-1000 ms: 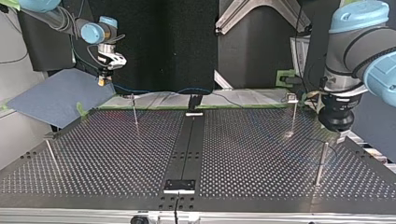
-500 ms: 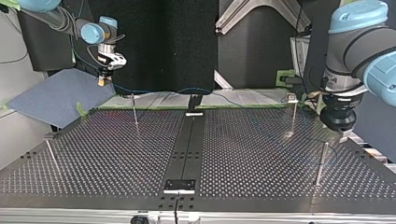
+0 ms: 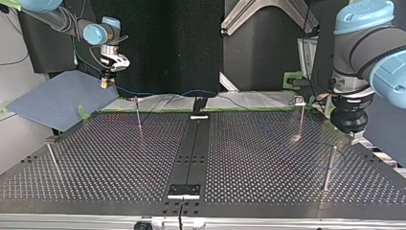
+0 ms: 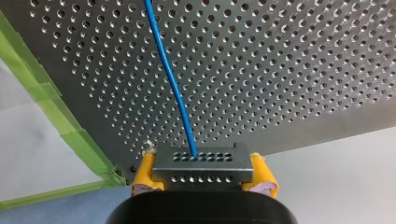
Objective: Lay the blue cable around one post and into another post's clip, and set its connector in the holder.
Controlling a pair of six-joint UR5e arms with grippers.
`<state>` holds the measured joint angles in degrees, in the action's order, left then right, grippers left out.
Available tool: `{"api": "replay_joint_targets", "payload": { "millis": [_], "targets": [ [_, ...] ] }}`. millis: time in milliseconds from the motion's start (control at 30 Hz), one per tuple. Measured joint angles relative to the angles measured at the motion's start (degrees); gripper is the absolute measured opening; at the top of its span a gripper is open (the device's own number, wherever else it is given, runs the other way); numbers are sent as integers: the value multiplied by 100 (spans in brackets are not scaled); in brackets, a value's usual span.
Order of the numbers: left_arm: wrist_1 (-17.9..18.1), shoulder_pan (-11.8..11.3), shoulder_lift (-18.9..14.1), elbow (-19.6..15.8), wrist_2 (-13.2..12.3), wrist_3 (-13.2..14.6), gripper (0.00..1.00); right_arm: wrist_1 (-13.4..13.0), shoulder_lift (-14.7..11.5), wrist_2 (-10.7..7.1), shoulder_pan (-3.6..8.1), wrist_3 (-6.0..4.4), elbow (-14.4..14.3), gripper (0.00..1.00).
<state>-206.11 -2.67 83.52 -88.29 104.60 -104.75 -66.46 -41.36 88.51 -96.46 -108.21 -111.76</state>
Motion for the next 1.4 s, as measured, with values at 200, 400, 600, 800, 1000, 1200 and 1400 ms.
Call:
{"api": "replay_joint_targets", "payload": {
  "millis": [200, 400, 600, 800, 1000, 1200, 1400],
  "targets": [
    [3, 8, 0, -1, 3, -1, 100, 0, 1, 0, -1, 0, 1, 0],
    [8, 13, 0, -2, 2, -1, 100, 0, 0, 0, -1, 0, 0, 0],
    [9, 14, 0, -2, 0, -1, 100, 0, 0, 0, -2, 0, 1, 0],
    [9, 14, 0, -2, 0, -10, 100, 0, -1, 0, -3, 0, 1, 0],
    [10, 14, 0, -2, 2, -18, 100, 0, 0, -1, -2, 0, 0, 0],
    [20, 30, 0, -2, -27, -24, 100, 0, -1, 0, -2, 0, 0, 0],
    [146, 88, 0, -2, -270, -107, 100, 7, 0, 0, -1, 0, 0, 0]
  ]
}}
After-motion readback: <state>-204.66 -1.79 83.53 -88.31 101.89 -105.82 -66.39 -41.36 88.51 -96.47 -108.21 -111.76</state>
